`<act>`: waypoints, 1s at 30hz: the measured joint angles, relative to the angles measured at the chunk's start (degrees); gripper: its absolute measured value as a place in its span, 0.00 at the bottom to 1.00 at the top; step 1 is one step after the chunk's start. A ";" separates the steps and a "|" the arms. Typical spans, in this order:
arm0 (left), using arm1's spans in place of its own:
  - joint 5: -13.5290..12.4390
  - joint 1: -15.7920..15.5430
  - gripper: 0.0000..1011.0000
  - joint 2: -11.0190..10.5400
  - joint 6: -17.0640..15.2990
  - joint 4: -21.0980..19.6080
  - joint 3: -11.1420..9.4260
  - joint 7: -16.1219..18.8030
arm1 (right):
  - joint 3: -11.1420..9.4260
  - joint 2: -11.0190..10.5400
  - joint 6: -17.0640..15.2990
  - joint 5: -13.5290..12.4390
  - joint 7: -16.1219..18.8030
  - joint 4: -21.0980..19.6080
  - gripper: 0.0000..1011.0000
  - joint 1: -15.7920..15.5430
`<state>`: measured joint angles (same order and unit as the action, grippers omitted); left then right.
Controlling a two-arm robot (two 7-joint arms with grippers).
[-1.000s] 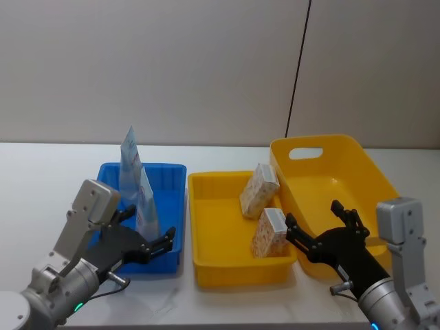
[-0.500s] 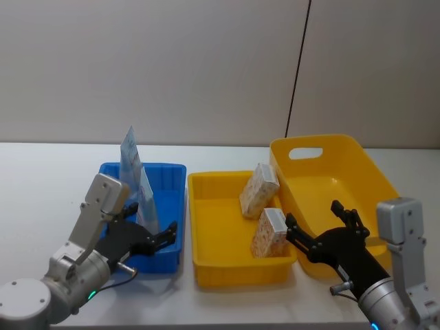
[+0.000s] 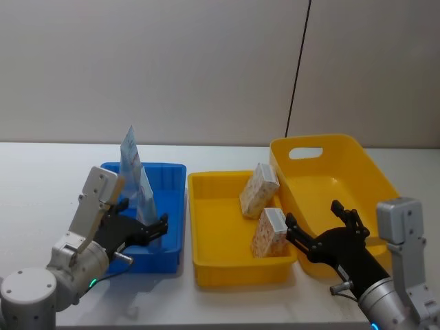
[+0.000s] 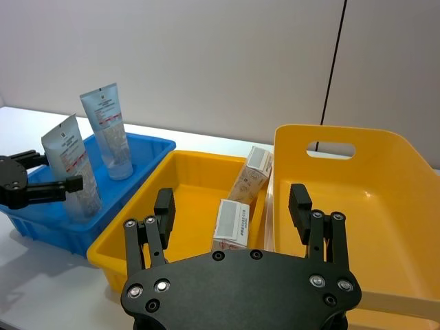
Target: Bimanual collaborative sorting of washing and personal care products
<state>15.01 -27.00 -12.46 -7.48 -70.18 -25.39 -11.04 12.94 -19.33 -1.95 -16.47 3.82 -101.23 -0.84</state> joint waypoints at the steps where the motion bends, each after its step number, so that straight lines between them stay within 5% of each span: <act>1: -0.03 -0.16 0.99 0.13 -0.03 0.32 0.07 0.07 | 0.00 0.00 0.00 0.00 0.00 0.00 0.99 0.00; 22: -0.31 -4.29 0.99 3.67 0.25 8.36 1.17 0.29 | 0.00 0.00 0.00 0.00 0.00 0.00 0.99 0.00; 30: -0.31 -5.02 0.79 4.33 0.51 9.73 1.32 0.08 | 0.00 0.00 0.00 0.00 0.00 0.00 0.99 0.00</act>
<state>14.70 -32.02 -8.13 -6.97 -60.45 -24.07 -10.96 12.94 -19.33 -1.95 -16.46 3.83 -101.23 -0.84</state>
